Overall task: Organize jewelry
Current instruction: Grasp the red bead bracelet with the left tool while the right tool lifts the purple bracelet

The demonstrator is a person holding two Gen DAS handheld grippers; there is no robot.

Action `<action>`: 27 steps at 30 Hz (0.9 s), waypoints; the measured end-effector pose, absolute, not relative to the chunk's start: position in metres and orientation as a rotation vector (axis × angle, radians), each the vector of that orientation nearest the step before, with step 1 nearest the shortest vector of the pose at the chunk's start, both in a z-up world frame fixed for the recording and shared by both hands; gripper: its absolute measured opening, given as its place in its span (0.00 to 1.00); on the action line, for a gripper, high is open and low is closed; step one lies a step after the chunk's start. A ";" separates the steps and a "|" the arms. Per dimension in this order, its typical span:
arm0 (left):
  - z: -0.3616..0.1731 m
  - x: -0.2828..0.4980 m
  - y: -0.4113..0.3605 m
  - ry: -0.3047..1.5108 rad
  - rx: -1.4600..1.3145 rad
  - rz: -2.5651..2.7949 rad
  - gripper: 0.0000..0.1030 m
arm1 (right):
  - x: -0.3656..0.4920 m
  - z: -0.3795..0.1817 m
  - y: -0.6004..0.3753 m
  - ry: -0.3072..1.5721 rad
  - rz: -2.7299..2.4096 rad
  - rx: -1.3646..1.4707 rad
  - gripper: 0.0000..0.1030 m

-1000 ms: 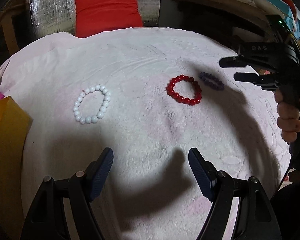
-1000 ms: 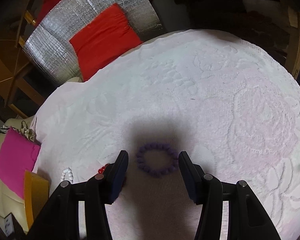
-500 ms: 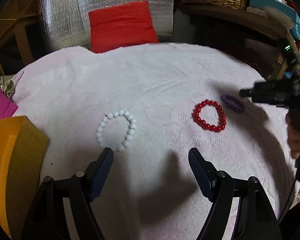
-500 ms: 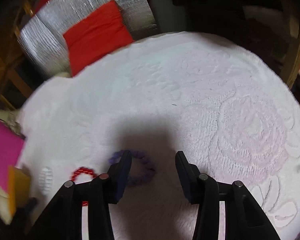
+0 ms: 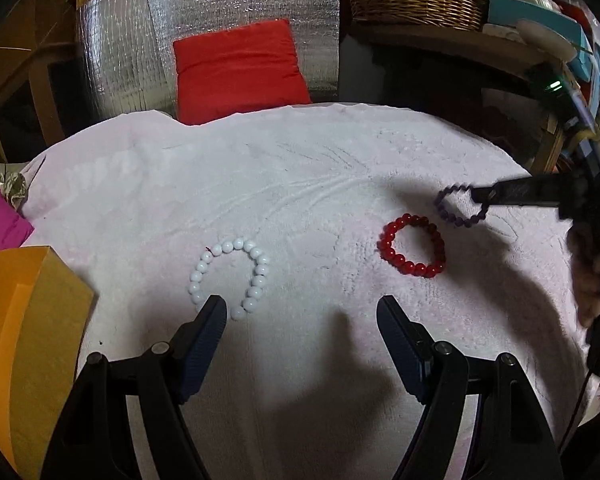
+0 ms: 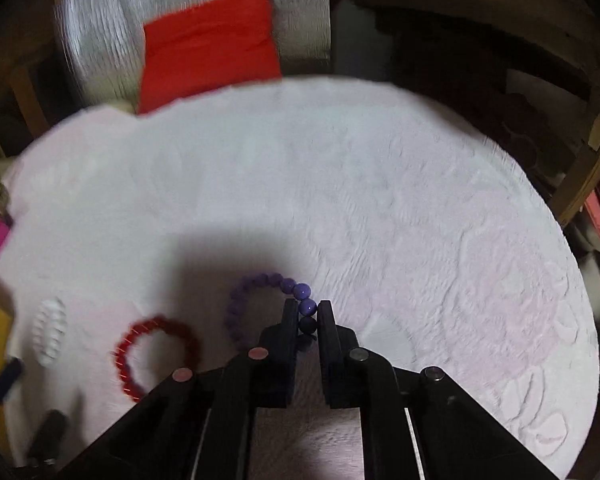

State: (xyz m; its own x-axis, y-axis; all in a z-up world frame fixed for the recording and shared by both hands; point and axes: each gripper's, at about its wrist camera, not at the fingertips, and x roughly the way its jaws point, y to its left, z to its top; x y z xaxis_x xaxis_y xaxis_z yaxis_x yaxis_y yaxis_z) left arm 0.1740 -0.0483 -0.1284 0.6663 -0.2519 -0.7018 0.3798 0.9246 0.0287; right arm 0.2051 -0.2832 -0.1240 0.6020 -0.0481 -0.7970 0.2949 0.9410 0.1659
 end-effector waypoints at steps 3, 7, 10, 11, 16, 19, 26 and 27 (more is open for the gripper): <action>-0.126 0.179 -0.054 0.794 0.136 -0.383 0.76 | 0.193 -0.122 -0.322 0.890 -0.168 0.444 0.10; -0.121 0.187 -0.083 0.792 0.166 -0.415 0.76 | 0.180 -0.126 -0.359 0.882 -0.109 0.607 0.10; -0.122 0.192 -0.109 0.790 0.197 -0.458 0.76 | 0.170 -0.129 -0.382 0.859 -0.053 0.700 0.10; -0.123 0.193 -0.116 0.789 0.204 -0.466 0.76 | 0.165 -0.130 -0.390 0.849 -0.027 0.739 0.10; -0.137 0.199 -0.146 0.796 0.226 -0.512 0.76 | 0.158 -0.141 -0.413 0.841 -0.008 0.824 0.10; -0.149 0.206 -0.155 0.836 0.251 -0.525 0.75 | 0.152 -0.146 -0.421 0.844 0.012 0.886 0.10; -0.148 0.213 -0.157 0.869 0.261 -0.609 0.11 | 0.149 -0.150 -0.429 0.816 0.044 0.975 0.10; -0.147 0.214 -0.154 0.876 0.245 -0.618 0.09 | 0.149 -0.150 -0.427 0.816 0.046 0.974 0.10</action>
